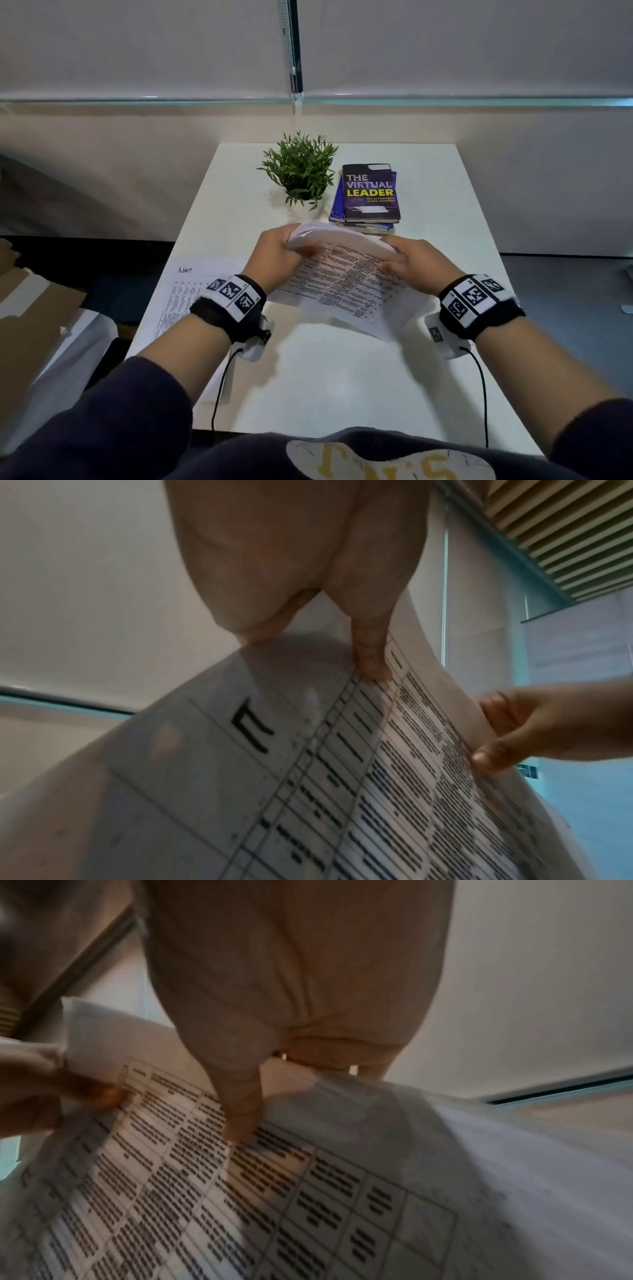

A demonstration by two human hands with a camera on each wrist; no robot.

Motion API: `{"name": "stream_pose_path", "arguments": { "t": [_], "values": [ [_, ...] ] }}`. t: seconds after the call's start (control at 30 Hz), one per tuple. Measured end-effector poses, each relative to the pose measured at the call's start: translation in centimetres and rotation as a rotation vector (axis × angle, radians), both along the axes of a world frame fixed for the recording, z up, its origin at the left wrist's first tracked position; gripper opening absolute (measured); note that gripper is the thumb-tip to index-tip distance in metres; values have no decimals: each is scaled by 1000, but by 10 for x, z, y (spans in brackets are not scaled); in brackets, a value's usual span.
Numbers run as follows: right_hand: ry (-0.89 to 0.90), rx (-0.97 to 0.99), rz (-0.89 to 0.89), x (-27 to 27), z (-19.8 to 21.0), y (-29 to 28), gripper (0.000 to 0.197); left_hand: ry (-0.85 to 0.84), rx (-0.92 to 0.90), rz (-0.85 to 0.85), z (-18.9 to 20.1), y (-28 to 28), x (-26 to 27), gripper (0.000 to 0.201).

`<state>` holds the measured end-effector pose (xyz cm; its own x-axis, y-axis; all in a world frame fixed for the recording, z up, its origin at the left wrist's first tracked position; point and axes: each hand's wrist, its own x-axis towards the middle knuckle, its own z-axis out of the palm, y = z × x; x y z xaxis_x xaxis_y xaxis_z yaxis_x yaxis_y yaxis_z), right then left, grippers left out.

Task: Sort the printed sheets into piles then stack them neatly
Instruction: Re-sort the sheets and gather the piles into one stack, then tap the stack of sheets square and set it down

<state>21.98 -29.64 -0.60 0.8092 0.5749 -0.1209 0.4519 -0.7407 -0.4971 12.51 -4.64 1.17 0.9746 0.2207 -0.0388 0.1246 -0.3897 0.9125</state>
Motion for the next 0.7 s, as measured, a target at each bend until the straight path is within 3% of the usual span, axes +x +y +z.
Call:
{"name": "stream_pose_path", "arguments": {
  "t": [0.07, 0.2, 0.27, 0.37, 0.43, 0.53, 0.6, 0.7],
  "values": [
    [42, 99, 19, -4, -1, -1, 6, -1, 13, -18, 10, 4, 1, 25],
    [116, 246, -70, -8, -5, -2, 18, 1, 4, 100, 8, 29, -3, 33],
    [184, 295, -129, -9, -7, -2, 18, 6, -120, 242, -5, 46, -10, 40],
    [301, 414, -212, -14, -11, 8, 3, 47, -410, 331, -29, 58, -23, 42],
    [389, 511, -287, -17, -19, 21, 14, 100, -550, 334, -42, 57, -31, 35],
    [556, 607, -400, -27, -33, 53, 18, 202, -413, 286, -50, 56, -42, 27],
    [656, 643, -445, -39, -45, 86, 21, 272, -241, 269, -56, 69, -51, 37],
    [781, 696, -470, -63, -62, 147, 20, 328, -85, 373, -70, 115, -66, 48]
  ]
}}
